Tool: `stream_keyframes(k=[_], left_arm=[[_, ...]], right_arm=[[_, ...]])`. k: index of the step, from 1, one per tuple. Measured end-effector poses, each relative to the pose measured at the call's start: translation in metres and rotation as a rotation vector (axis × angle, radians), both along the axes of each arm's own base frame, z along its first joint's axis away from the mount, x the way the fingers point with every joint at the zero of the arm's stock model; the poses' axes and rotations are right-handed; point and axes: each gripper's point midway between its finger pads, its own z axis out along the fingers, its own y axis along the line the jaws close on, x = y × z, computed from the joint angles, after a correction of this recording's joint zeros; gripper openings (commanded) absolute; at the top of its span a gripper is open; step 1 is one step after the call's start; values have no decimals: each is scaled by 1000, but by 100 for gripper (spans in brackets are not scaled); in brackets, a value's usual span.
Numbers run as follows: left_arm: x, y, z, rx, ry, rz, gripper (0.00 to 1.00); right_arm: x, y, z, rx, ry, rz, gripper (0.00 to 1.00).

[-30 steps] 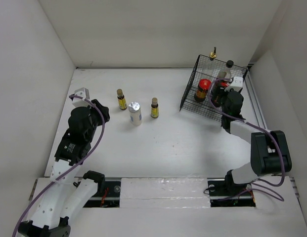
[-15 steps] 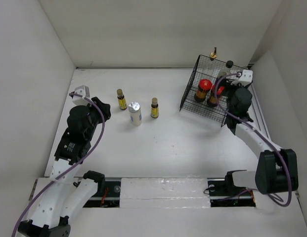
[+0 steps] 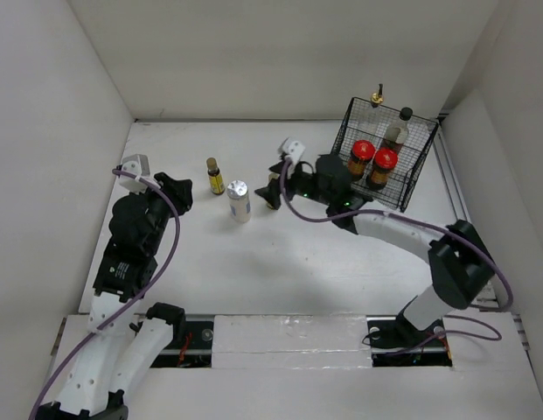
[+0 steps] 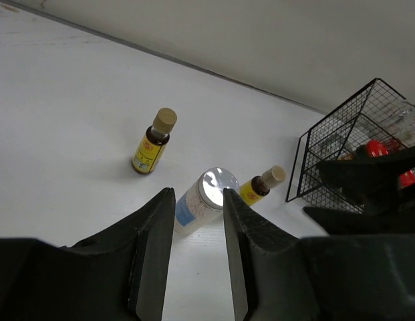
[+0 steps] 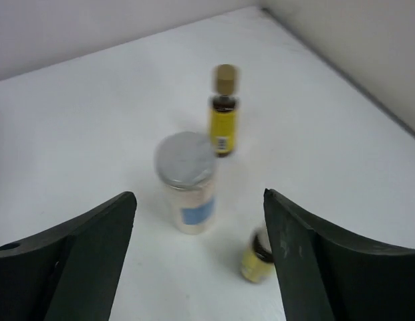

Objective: Organize the condiment bottles

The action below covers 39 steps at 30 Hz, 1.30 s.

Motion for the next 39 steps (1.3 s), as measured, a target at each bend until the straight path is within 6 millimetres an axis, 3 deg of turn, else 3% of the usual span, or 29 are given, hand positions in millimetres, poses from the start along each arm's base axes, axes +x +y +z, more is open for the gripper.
stream_keyframes(k=[1,3,6,9,17,20,21,22,25,28,33,37,39], left_arm=[[0,0,-1,0,0,0,30],[-1,1,-1,1,-2,2,30],[-3,3,0,2,-9,9,31],[-4,4,2,1,-18,15,31],[-7,6,6,-1,-31,19,31],[-7,5,6,-2,-32,18,31],[-7,5,6,-2,-31,17,31],[-7,5,6,-2,-31,17,31],[-7,5,6,-2,-32,16,31],[-7,5,5,-2,-31,14,31],[-7,5,5,-2,-31,13,31],[-7,4,5,-2,-31,13,31],[-7,4,6,-2,-31,12,31]], right_arm=[[-8,21,-7,-21,5,61,90],[-22,55,-19,-55,20,157,94],[-28,89,-31,-84,33,236,95],[-17,104,-41,-103,44,243,96],[11,115,-84,-168,96,195,100],[16,120,-91,-179,94,198,89],[17,121,-91,-178,95,197,82],[17,122,-92,-177,98,196,67],[17,122,-91,-164,109,189,51],[15,120,-89,-142,121,180,47],[0,108,-59,-80,108,180,45],[-15,92,8,14,13,173,45],[-25,79,51,75,-56,164,45]])
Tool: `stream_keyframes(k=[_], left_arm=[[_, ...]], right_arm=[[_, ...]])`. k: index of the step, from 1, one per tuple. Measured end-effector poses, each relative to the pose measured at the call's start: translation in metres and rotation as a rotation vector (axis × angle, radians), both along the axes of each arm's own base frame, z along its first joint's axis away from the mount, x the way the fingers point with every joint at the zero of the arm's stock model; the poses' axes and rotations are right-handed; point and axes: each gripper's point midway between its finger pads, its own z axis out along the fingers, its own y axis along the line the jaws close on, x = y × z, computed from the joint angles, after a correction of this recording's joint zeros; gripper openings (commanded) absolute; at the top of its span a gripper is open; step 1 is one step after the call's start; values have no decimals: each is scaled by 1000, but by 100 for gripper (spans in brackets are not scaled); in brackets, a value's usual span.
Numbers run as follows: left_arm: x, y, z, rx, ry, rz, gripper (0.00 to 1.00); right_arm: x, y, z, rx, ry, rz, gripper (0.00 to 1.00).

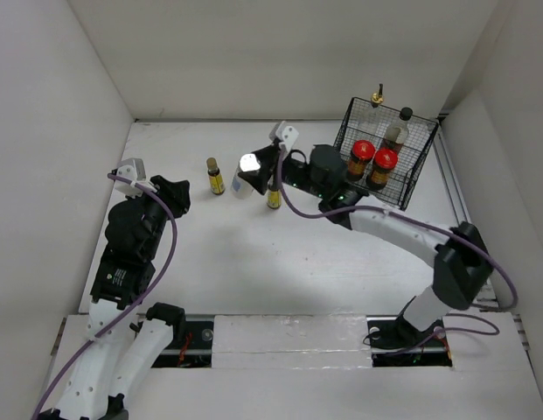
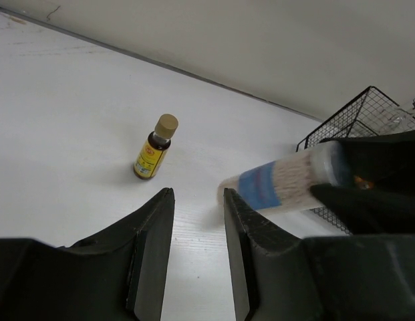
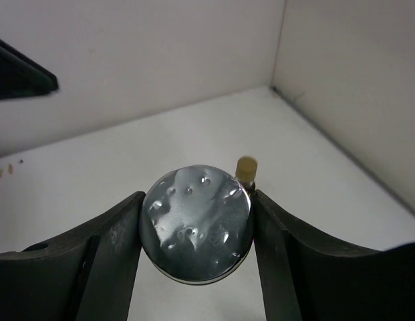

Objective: Organize the condiment bottles

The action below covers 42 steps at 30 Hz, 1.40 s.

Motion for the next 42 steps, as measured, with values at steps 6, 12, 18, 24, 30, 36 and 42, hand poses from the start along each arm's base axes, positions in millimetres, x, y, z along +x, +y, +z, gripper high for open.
stream_keyframes(k=[6,12,18,24,30,36,42], left_arm=[[-2,0,2,-2,-7,-5,31],[-2,-2,2,-3,-7,-12,31],[-2,-3,2,-3,-7,-20,31],[-2,-3,2,-4,-6,-22,31],[-2,-3,2,-4,-6,-22,31],[-2,-4,1,-3,-3,-22,31],[0,-4,-1,-1,5,-22,31]], right_arm=[[-13,-78,86,131,-143,-138,43],[30,-205,107,147,-189,-509,43],[62,-269,67,79,-102,-710,43],[88,-286,23,18,6,-750,43],[103,-280,-11,-21,80,-721,43],[117,-274,-41,-41,137,-708,43],[127,-268,-71,-44,174,-701,46]])
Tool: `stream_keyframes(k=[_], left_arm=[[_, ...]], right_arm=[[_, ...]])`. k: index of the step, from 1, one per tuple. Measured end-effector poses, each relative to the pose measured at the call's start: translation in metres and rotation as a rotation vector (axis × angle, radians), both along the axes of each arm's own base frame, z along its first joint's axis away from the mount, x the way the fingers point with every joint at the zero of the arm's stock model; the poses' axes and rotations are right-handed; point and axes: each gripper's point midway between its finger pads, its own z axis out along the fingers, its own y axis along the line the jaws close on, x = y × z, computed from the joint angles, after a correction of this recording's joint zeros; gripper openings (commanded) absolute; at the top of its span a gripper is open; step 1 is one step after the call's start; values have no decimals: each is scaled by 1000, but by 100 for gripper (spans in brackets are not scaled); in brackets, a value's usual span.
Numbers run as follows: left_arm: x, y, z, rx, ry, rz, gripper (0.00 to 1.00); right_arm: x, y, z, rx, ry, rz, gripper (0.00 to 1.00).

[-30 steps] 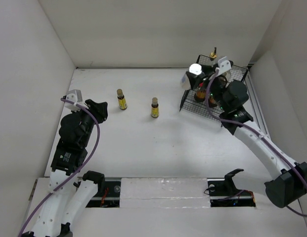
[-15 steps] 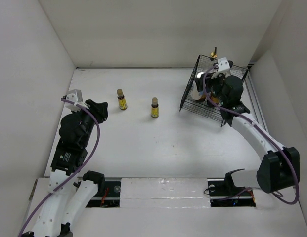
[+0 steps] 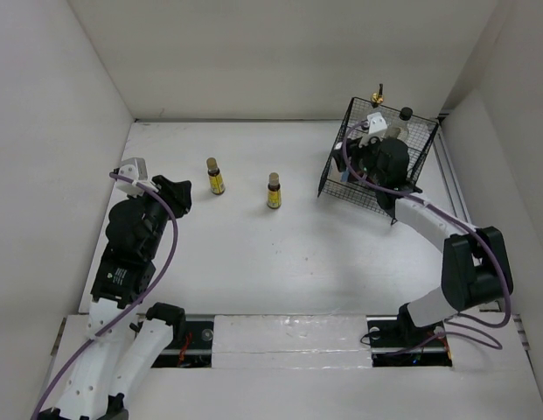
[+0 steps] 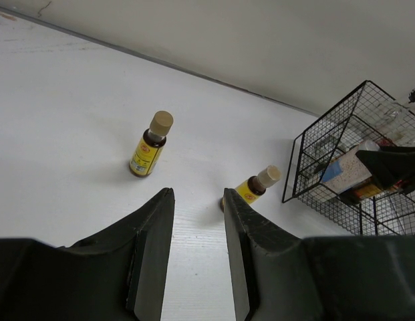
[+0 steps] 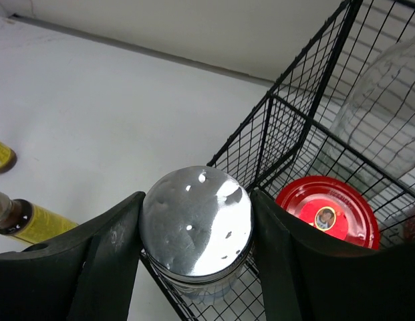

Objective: Organize the condiment bottles

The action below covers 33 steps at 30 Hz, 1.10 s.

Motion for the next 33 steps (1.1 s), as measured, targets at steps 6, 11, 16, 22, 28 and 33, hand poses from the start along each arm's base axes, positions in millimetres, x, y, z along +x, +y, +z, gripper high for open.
stream_keyframes(k=[6,11,16,22,28,33], left_arm=[[0,0,0,0,1,0,31],[1,0,-1,1,3,-1,31],[2,-1,-2,2,9,-1,31],[1,0,-1,1,5,-1,31],[1,0,-2,1,6,-1,31],[1,-1,-2,2,7,-2,31]], right_arm=[[-2,5,-32,3,32,-10,62],[-1,5,-27,18,6,-29,84],[-4,0,-5,31,-41,-47,93],[-29,8,61,58,-177,-35,83],[-60,81,72,58,-201,156,53],[-78,153,4,-3,-57,349,93]])
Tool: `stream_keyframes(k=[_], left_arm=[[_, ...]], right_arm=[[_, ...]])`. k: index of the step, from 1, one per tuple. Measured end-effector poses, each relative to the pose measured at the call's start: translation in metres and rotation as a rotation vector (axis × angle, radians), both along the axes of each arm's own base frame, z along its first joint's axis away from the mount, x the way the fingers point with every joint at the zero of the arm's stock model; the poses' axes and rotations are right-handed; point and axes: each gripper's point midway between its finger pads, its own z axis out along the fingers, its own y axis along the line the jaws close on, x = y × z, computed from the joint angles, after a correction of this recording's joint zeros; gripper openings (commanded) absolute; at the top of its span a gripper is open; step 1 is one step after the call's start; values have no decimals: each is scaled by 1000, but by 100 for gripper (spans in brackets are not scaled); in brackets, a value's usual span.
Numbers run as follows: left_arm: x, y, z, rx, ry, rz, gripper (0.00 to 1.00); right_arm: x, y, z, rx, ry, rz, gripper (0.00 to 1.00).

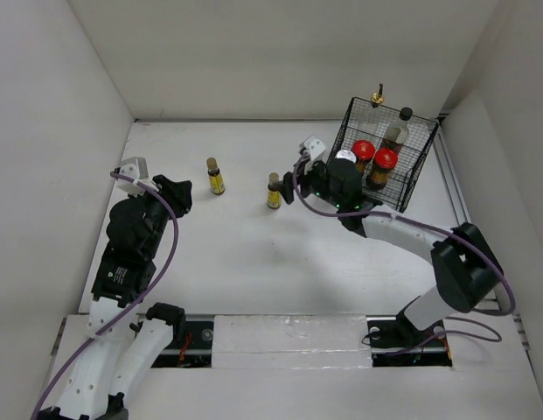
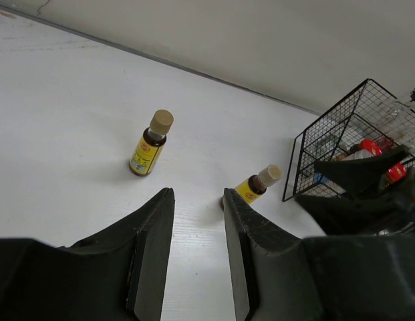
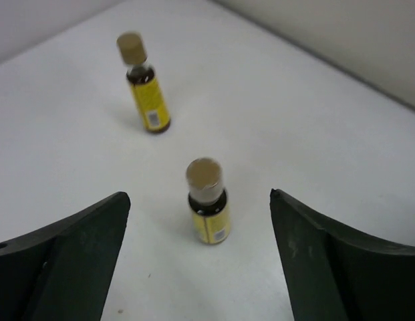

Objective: Organize the condiment bottles

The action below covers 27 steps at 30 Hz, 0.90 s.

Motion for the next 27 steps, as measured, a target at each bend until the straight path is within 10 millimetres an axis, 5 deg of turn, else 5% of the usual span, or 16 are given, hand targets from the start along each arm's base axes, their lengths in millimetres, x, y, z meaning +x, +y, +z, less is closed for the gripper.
stream_keyframes(k=[3,6,11,17,19,22,27], left_arm=[[0,0,0,0,0,0,31],[0,0,0,0,0,-1,31],[0,0,0,0,0,-2,31],[0,0,0,3,-2,-3,31],[0,0,0,4,-2,-3,31],[0,0,0,6,-2,-4,31],[0,0,0,6,-2,-4,31]], right_arm=[[-7,24,-42,-65,84,73,93],[-4,38,-61,-96,124,104,90],[14,52,-63,-97,119,102,78],[33,60,-75,-107,126,69,47],[34,60,-79,-112,131,65,47],[35,58,-81,-120,131,55,27],[30,53,-79,-115,137,45,23]])
